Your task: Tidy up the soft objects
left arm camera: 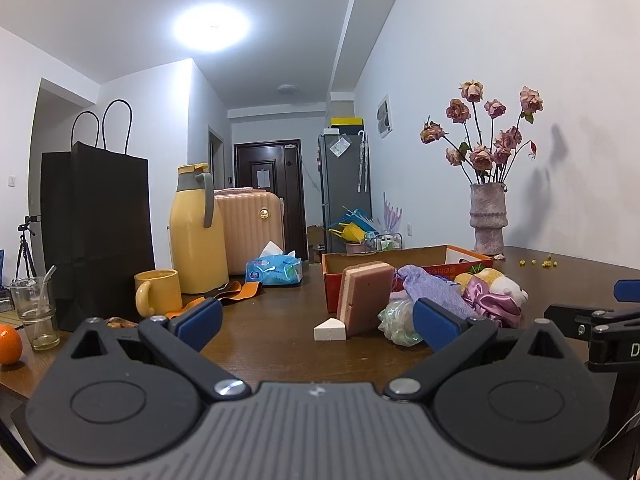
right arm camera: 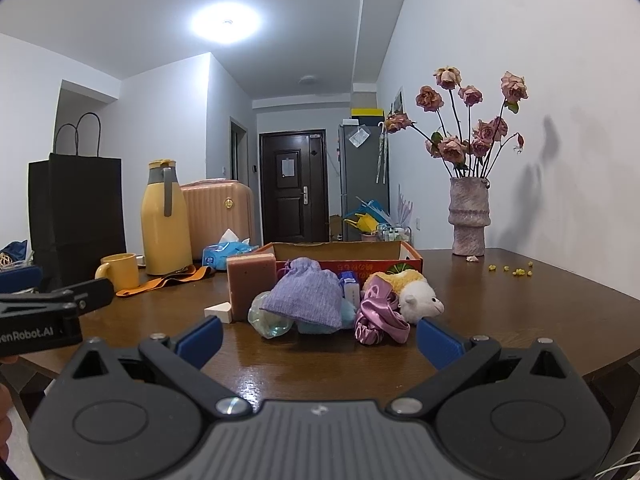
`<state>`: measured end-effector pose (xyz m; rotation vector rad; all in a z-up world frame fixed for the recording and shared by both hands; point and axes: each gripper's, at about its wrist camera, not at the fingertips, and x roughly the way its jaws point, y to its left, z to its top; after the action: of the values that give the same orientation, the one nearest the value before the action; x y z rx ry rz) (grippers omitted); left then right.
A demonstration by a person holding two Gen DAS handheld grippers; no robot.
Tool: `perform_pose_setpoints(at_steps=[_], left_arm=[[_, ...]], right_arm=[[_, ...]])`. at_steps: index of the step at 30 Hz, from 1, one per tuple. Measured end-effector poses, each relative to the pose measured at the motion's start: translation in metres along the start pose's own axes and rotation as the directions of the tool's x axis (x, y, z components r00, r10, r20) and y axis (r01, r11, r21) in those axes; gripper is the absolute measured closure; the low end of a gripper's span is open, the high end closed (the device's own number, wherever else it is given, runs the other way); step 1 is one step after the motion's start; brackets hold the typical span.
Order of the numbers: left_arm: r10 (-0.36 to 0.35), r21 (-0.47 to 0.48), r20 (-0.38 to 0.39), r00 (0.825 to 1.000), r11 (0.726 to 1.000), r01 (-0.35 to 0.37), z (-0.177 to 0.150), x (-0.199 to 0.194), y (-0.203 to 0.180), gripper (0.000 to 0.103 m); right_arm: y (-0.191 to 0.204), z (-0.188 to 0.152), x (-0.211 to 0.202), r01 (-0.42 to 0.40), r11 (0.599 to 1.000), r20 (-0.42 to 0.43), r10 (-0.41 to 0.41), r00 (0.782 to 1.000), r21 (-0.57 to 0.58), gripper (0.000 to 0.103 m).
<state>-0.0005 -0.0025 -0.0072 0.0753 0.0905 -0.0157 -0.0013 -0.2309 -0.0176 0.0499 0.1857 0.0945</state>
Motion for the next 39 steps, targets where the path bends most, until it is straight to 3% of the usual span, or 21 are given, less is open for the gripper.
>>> perform_pose_setpoints(at_steps=[39], left_arm=[[0.013,0.007,-0.004,1.0,1.0,-0.013,-0.0051,0.0012,-0.0021,0.0]], right_arm=[[-0.0001,-0.0025,-0.0013,-0.014,1.0,-0.001,0.014,1.0,0.005,0.0]])
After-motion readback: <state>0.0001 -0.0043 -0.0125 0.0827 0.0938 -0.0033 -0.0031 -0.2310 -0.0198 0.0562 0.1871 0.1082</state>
